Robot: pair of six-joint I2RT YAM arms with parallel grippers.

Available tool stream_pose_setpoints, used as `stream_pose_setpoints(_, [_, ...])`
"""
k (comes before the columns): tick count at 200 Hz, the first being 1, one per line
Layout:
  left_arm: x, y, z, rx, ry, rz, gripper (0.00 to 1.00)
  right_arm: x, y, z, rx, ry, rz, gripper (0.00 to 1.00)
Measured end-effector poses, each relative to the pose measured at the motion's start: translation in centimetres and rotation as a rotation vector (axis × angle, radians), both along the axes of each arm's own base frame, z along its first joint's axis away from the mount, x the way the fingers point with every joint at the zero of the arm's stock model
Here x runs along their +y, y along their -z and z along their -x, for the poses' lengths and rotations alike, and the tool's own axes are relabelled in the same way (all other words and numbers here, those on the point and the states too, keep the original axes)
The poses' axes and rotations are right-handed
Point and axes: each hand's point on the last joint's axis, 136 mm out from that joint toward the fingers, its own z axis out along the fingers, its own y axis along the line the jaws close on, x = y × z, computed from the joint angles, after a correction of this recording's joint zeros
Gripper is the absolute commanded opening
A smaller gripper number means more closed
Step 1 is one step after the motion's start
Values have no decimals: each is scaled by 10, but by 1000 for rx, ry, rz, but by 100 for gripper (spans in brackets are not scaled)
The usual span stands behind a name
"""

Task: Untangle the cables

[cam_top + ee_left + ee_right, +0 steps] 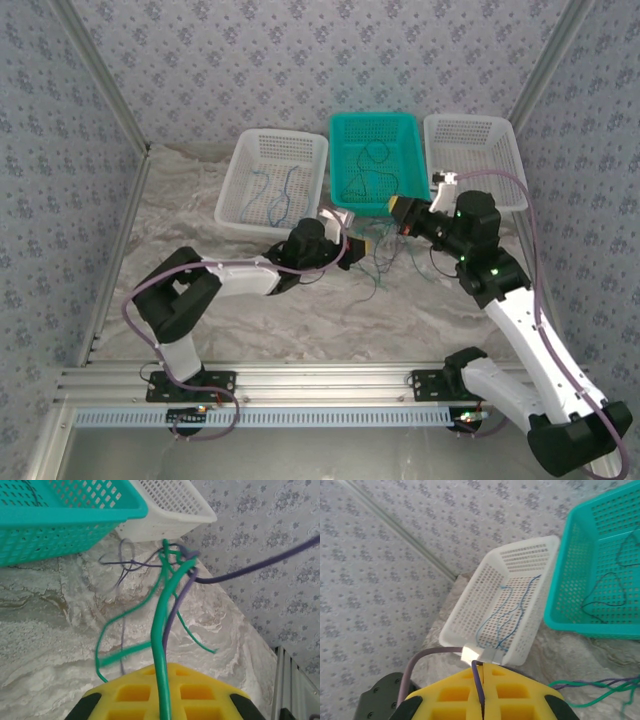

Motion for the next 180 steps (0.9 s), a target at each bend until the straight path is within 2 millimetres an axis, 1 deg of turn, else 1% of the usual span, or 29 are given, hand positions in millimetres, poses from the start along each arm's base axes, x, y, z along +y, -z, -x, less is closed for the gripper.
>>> stream_pose_setpoints(21, [10, 10, 5, 14, -12, -24, 0, -21, 1, -3, -2, 95, 25, 0])
stream_pose_setpoints(41, [21, 14, 12, 19, -24, -39, 0, -51, 5, -7, 14, 219, 48, 0])
stream_pose_setpoints(68, [34, 18, 18, 26, -45, -57, 0, -103, 7, -7, 31, 409, 64, 0])
stream_pose_setpoints(80, [42, 23, 21, 35, -58, -71, 0, -128, 6, -4, 34, 502, 64, 0])
stream_pose_setpoints(96, [55, 35, 27, 56, -77, -103, 0, -162, 5, 1, 39, 627, 62, 0])
stream_pose_setpoints(105, [61, 40, 31, 64, -84, -117, 0, -179, 9, 5, 63, 695, 51, 0])
stream_pose_setpoints(125, [74, 45, 36, 72, -104, -140, 0, -211, 20, 11, 115, 819, 20, 0])
stream_pose_setpoints(140, [83, 46, 37, 74, -127, -152, 0, -231, 31, 17, 154, 906, -12, 0])
stream_pose_setpoints(152, [93, 48, 37, 77, -150, -166, 0, -243, 35, 21, 171, 962, -37, 0])
stream_pose_setpoints(180, [113, 55, 38, 89, -202, -214, 0, -257, 36, 26, 181, 1037, -83, 0])
